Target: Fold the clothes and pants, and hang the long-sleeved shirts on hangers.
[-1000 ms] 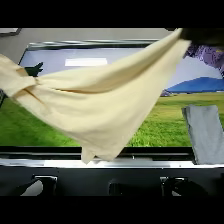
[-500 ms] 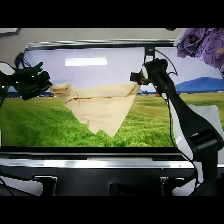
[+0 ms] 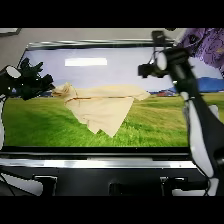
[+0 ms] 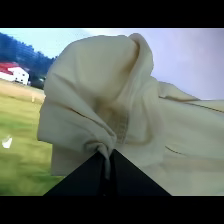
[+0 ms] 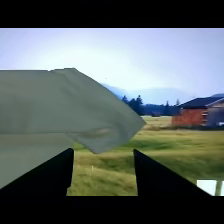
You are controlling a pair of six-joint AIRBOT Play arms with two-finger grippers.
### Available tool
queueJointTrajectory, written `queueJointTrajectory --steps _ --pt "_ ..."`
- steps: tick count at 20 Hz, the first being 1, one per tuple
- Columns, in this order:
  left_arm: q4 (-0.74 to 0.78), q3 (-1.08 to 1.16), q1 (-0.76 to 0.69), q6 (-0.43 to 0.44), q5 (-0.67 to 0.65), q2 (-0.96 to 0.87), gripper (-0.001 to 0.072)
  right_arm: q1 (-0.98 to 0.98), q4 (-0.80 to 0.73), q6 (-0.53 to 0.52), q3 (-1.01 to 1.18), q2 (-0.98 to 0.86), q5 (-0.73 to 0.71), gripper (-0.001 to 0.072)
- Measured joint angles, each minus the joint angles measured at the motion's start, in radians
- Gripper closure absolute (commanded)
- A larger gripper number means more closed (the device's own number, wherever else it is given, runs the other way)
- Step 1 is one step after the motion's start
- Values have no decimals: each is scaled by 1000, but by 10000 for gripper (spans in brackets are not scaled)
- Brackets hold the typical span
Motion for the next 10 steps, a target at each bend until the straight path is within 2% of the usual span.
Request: queueJointTrajectory --steps 2,4,8,9,10 --pt "0 0 7 0 -20 3 685 -87 2 -44 -19 90 84 237" --pt "0 0 13 0 -40 4 685 -205 92 -71 -96 172 156 237" --pt "0 0 18 0 -60 5 685 -377 470 -152 -447 294 200 231" --pt "0 0 19 0 -63 5 685 -385 562 -174 -558 316 182 210" --pt "0 0 19 -1 -66 5 685 -378 647 -194 -657 331 152 149"
